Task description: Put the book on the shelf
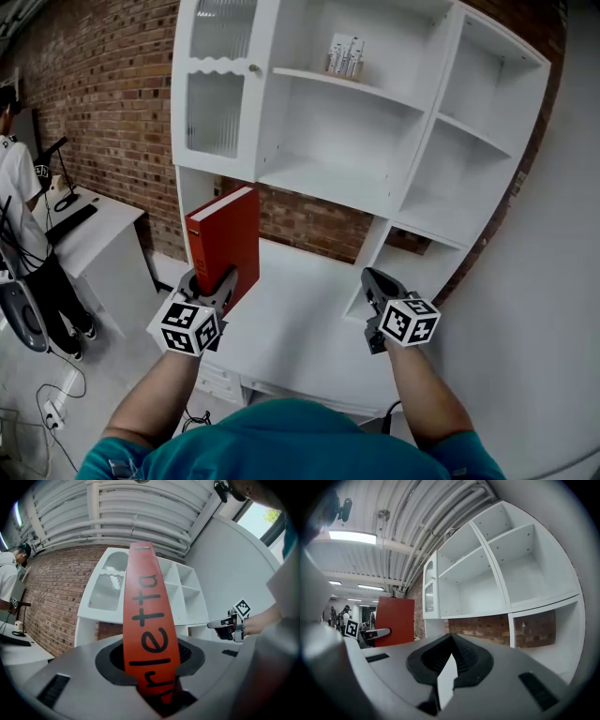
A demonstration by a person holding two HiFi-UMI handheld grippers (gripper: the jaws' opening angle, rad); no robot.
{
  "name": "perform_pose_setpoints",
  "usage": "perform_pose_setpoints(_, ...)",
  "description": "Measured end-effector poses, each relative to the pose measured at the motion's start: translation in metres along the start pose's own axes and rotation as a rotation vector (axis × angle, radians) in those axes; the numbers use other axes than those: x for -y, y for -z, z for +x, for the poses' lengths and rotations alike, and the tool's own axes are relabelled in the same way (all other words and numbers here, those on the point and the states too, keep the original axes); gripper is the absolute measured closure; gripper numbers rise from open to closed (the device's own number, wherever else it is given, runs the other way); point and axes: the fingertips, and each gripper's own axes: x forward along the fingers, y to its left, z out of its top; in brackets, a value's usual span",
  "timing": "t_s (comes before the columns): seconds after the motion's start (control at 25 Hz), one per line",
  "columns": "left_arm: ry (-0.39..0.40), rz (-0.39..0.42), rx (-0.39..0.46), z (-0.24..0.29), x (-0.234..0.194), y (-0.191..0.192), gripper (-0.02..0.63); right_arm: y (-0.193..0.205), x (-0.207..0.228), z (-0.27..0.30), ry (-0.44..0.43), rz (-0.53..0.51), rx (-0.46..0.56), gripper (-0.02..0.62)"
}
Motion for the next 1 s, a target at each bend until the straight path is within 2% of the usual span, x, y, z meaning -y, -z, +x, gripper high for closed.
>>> perform_pose_setpoints(0.24,-0.011,0.004,0.0,0.048,0.0,0.004,0.43,-0.005,0.036,0.03,-0.015,0.001,-0.011,0.572)
perform_pose_setpoints(0.56,0.09,0.036,0.003,0.085,-0.039,-0.007,0.43,-0.009,0.029,0.069,0.058,0.008,0.028,0.572)
perform_pose_setpoints(0.72,0.121,0.056,0.05,0.101,-0.057,-0.044,0.43,-0.044,0.022,0.079,0.096,-0.017,0.075,0.572)
perform_pose_setpoints(1.0,0.152,0.122,0.166,0.115,-0.055,-0.141,0.43,-0.147,0.021,0.085,0.151,-0.091,0.164,0.572)
